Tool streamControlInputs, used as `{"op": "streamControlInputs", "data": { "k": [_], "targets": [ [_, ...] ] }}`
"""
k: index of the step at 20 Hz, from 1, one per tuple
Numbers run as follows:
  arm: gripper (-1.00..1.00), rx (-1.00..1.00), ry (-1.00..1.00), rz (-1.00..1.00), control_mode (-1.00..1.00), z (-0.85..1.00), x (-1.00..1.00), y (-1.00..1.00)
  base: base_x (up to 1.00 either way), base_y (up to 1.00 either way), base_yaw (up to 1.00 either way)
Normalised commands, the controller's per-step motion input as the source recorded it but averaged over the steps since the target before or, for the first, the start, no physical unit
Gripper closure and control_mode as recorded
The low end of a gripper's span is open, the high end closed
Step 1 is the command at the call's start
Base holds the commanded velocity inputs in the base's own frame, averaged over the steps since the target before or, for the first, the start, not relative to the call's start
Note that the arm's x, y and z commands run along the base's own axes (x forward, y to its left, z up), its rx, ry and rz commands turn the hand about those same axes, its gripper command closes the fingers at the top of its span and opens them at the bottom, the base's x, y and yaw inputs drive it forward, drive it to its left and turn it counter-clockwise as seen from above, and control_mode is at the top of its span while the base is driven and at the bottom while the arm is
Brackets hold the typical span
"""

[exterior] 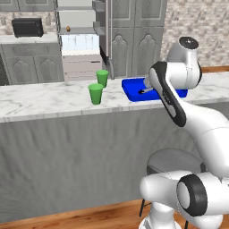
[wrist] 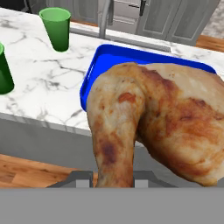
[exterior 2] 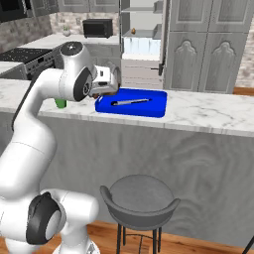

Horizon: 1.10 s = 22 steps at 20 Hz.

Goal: Gather the lime and eggplant from the fridge and place them on a tray on the dining counter. Then gather the chicken drumsticks from the fridge and place them on the other tray.

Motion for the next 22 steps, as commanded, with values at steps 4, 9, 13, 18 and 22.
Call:
{"op": "streamControlInputs", "data": {
  "k": [4, 9, 13, 18, 22],
  "targets": [
    [1.00, 0.00, 0.08, 0.00, -1.00, 0.00, 0.48, -0.03, 0.00, 0.00, 0.00],
    [1.00, 0.00, 0.09, 0.00, -1.00, -0.05, 0.37, -0.05, 0.00, 0.00, 0.00],
    [1.00, 0.00, 0.10, 0.00, -1.00, -0.18, 0.37, -0.03, 0.00, 0.00, 0.00],
    [1.00, 0.00, 0.05, 0.00, -1.00, -0.34, 0.38, 0.00, 0.00, 0.00, 0.00],
    [1.00, 0.00, 0.00, 0.00, -1.00, -0.54, 0.31, 0.00, 0.00, 0.00, 0.00]
  ]
}}
